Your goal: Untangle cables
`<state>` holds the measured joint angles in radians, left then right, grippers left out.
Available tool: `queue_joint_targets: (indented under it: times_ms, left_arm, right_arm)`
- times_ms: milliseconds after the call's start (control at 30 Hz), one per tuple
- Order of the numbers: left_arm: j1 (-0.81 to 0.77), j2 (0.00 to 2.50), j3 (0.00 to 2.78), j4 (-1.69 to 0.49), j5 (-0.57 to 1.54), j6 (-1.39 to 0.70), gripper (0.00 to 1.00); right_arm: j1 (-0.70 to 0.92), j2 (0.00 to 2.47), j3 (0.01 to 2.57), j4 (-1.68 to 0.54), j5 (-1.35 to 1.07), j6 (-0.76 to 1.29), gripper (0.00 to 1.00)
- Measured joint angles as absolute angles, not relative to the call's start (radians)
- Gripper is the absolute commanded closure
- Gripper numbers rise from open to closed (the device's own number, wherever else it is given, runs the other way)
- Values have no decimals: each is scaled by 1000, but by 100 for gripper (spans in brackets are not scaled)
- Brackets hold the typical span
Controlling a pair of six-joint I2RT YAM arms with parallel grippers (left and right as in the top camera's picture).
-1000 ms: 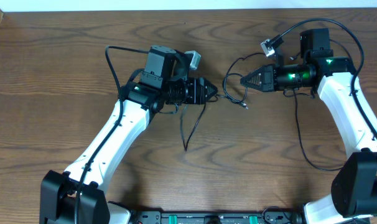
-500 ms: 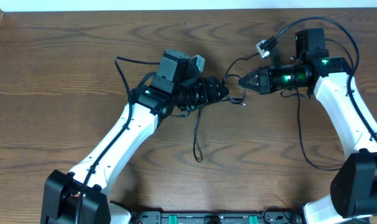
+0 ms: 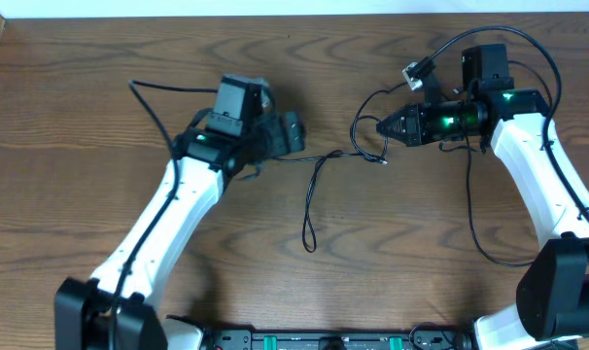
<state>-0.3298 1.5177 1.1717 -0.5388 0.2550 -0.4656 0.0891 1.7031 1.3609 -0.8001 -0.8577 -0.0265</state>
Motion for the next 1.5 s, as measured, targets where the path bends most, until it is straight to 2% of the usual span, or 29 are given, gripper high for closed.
queue_joint_targets:
  times_ms: [167,300,767,1500]
  left_arm:
    - [-327,1436,1171,-746,125,-391,2]
    - [-327,1414,1171,-799,111,-374,2]
    - [-327,1288,1171,-690,340,-361,2]
    - [-327,1285,1171,-657,369,-446,2]
  right_arm:
    - [89,1703,1360,-815,-855,-15,99]
    - [89,1703,1360,-830,-855,-11,99]
    - [89,1703,1360,-872,-855,-10,99]
    - [89,1703,1360,-901,-855,-10,99]
